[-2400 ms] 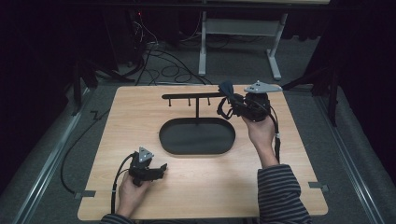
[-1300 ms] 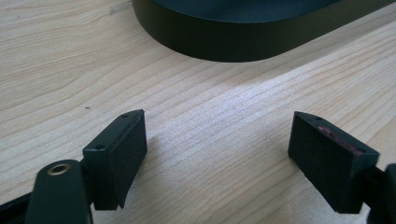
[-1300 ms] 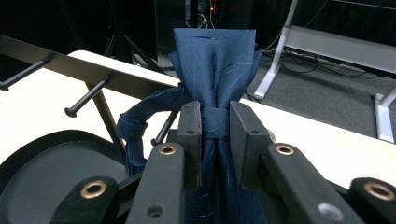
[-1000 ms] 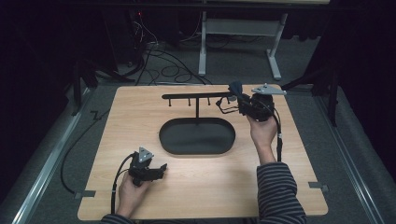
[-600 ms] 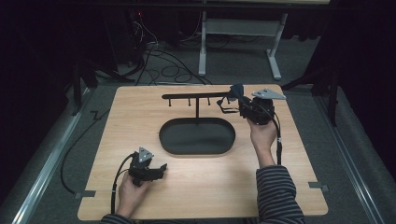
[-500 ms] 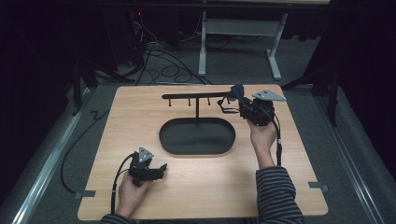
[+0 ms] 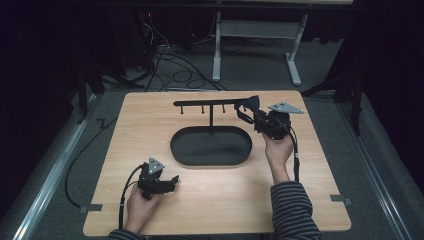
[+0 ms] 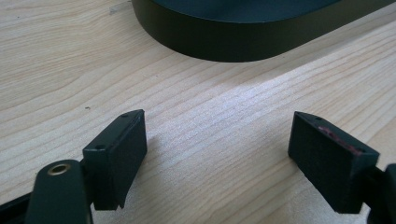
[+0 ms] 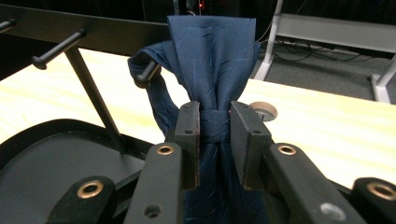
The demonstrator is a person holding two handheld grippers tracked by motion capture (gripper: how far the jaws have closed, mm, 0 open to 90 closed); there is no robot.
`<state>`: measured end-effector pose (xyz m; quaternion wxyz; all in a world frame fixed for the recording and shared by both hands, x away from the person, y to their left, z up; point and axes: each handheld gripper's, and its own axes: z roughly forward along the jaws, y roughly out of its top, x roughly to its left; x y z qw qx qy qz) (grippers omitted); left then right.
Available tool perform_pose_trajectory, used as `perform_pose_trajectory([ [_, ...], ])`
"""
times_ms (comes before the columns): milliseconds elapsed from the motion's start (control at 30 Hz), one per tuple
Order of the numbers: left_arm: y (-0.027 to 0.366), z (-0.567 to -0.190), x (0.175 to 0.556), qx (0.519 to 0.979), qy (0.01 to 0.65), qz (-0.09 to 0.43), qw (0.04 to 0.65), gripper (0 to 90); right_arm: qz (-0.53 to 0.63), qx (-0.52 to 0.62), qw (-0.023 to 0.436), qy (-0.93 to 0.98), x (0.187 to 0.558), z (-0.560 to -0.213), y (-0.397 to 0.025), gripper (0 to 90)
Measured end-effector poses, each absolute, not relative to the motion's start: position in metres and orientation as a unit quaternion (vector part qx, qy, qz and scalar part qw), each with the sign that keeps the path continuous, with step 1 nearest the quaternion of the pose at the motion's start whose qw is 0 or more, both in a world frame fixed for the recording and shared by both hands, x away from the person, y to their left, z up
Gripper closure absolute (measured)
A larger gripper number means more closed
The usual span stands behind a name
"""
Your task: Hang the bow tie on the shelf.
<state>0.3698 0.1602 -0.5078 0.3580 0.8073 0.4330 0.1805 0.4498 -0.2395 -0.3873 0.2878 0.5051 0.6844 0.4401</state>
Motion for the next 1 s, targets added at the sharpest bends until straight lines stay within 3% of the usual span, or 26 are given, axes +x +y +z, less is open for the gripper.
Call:
perform_pose_trajectory([
  [1000, 0.16, -0.508, 0.37, 0.807, 0.433, 0.181, 0.358, 20.0, 0.453, 0.507, 0.264, 0.684, 0.44, -0.385, -0.243, 59.1],
])
